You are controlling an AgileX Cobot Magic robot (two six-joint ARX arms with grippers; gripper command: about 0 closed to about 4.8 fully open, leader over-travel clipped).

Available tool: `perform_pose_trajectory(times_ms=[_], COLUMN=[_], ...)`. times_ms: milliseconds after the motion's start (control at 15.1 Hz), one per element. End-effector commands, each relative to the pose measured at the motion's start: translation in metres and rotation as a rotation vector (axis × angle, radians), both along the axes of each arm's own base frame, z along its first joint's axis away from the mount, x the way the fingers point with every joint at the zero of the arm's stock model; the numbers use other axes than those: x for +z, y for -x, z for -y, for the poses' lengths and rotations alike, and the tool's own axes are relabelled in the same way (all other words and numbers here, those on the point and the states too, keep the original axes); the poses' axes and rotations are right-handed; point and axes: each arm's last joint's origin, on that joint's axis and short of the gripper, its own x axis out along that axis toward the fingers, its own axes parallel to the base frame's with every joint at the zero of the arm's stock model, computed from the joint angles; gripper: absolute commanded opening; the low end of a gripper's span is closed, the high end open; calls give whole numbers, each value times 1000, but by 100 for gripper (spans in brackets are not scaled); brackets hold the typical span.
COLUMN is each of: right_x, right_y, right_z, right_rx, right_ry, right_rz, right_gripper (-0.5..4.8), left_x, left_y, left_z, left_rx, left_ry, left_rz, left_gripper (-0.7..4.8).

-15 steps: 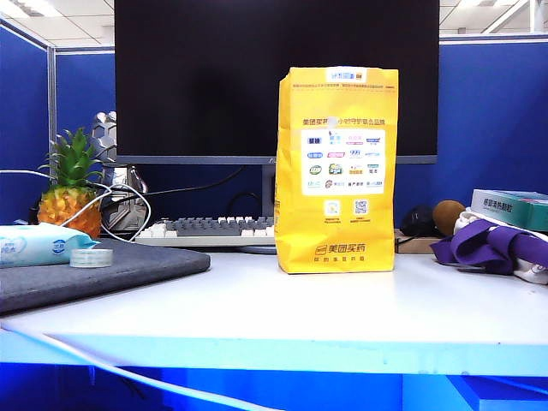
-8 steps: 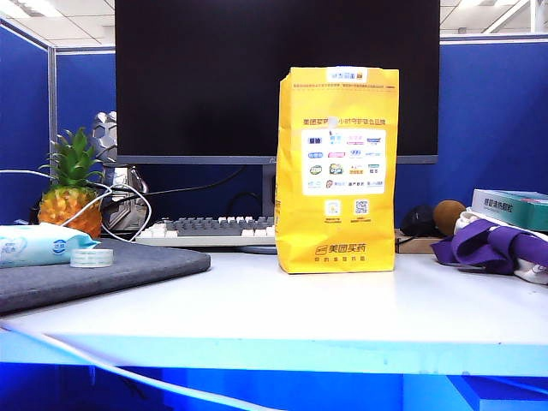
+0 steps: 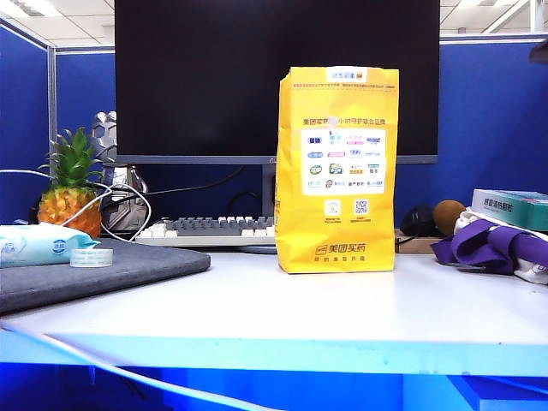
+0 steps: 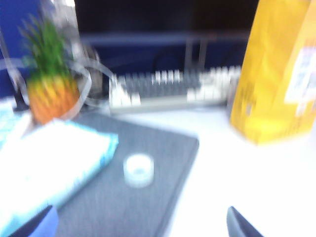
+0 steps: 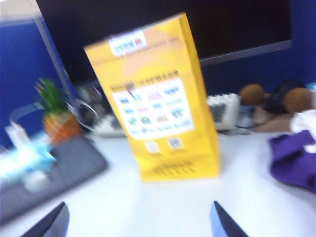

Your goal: Pick up the orange and throw it into the yellow paper bag.

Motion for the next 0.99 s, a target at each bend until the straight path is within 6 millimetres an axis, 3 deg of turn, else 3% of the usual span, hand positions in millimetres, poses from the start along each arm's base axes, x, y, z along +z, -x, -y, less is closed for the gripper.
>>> perform_pose_trajectory(times_ms=[66,330,991], right_x=[-6,-11,-11], right_y=[-1,-1,-1], right_z=[2,1,1], right_rx=[-62,-45,-46], right_ry=[38,51,53], right_rz=[-64,-112,-116], right_gripper=[373,373,373], left_x=[-6,-8,-10], left_y=[-1,-1,-1], left_z=[0,0,0], left_rx=[-1,6,3], left_ry=[-47,30,29], left_rz=[3,-39,-61], left_gripper=[479,479,479])
